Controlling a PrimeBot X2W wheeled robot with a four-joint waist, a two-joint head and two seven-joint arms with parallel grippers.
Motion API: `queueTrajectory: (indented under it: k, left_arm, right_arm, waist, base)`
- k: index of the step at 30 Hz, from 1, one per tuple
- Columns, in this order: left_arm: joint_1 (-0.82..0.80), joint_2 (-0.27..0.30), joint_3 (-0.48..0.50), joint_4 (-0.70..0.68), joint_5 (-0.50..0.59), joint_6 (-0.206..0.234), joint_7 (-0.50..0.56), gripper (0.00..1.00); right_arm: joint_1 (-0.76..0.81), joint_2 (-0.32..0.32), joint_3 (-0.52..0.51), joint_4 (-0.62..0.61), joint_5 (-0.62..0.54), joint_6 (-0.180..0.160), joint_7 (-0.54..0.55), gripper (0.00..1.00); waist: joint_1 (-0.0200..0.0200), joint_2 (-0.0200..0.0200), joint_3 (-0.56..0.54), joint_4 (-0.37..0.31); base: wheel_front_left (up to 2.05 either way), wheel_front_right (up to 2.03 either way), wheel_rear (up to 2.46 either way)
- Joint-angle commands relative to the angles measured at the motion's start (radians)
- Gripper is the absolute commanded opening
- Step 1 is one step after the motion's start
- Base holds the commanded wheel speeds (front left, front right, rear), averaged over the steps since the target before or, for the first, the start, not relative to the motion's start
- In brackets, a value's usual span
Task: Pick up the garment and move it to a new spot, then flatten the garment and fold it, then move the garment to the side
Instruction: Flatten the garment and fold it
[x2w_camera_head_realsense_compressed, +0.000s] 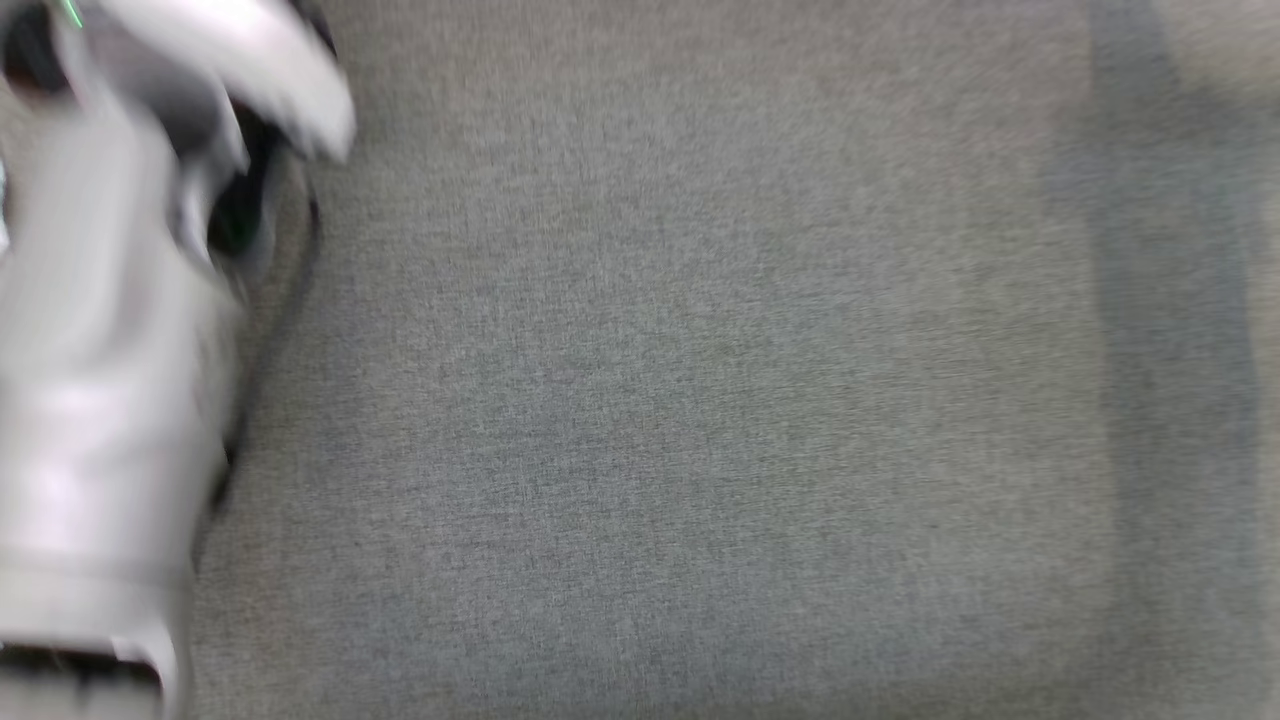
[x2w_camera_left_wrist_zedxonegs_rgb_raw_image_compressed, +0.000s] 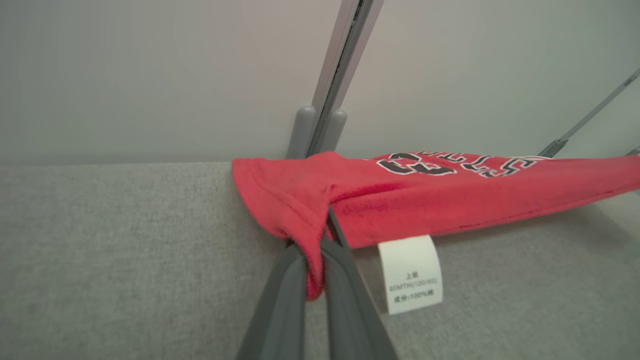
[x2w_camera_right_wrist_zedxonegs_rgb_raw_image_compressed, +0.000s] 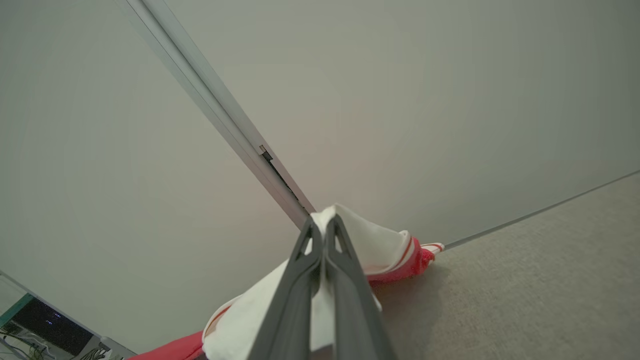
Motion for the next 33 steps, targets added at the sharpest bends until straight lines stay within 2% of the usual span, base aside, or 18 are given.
queueTrajectory:
  k: [1,5,9,15,22,26,30,33]
  left_arm:
    - [0.054,0.010,-0.005,-0.021,-0.018,-0.003,-0.012,0.00]
    - [0.317,0.035,-0.051,-0.112,-0.039,-0.003,-0.034,0.00]
    - [0.585,0.029,-0.065,-0.227,-0.080,0.015,-0.036,0.00]
    - [0.985,-0.030,-0.044,-0.434,-0.213,0.081,-0.028,0.00]
    - [1.306,-0.066,-0.038,-0.607,-0.281,0.164,-0.043,0.00]
    - [1.376,-0.065,-0.042,-0.672,-0.297,0.184,-0.034,0.00]
    - [1.355,-0.050,-0.040,-0.728,-0.304,0.194,0.001,0.00]
    - [1.329,-0.057,-0.033,-0.779,-0.352,0.197,0.053,0.00]
  right_arm:
    - [0.068,-0.022,-0.008,-0.026,0.015,0.000,-0.025,0.00]
    - [0.366,-0.034,-0.020,-0.089,0.075,0.000,-0.078,0.00]
    - [0.606,-0.042,0.000,-0.144,0.094,0.000,-0.104,0.00]
    - [0.910,-0.040,0.027,-0.166,0.043,0.000,-0.131,0.00]
    - [1.189,0.038,-0.010,-0.154,0.031,0.000,-0.177,0.00]
    - [1.228,0.054,-0.037,-0.158,0.017,0.000,-0.181,0.00]
    - [1.176,0.042,-0.046,-0.191,0.005,0.000,-0.149,0.00]
    - [1.113,0.019,-0.043,-0.223,-0.007,0.000,-0.106,0.00]
  waist:
    - [-0.0001,0.0000,-0.057,-0.007]
    - [-0.0001,0.0000,-0.156,-0.006]
    - [-0.0001,0.0000,-0.264,-0.006]
    - [-0.0001,0.0000,-0.409,-0.007]
    - [-0.0001,0.0000,-0.477,0.015]
    - [-0.0001,0.0000,-0.465,0.020]
    - [-0.0001,0.0000,-0.457,0.022]
    - [-0.0001,0.0000,-0.456,0.022]
  base:
    - [0.00,0.00,0.00]
    - [0.00,0.00,0.00]
    - [0.00,0.00,0.00]
    - [0.00,0.00,0.00]
    - [0.00,0.00,0.00]
    - [0.00,0.00,0.00]
    - [0.00,0.00,0.00]
    - [0.00,0.00,0.00]
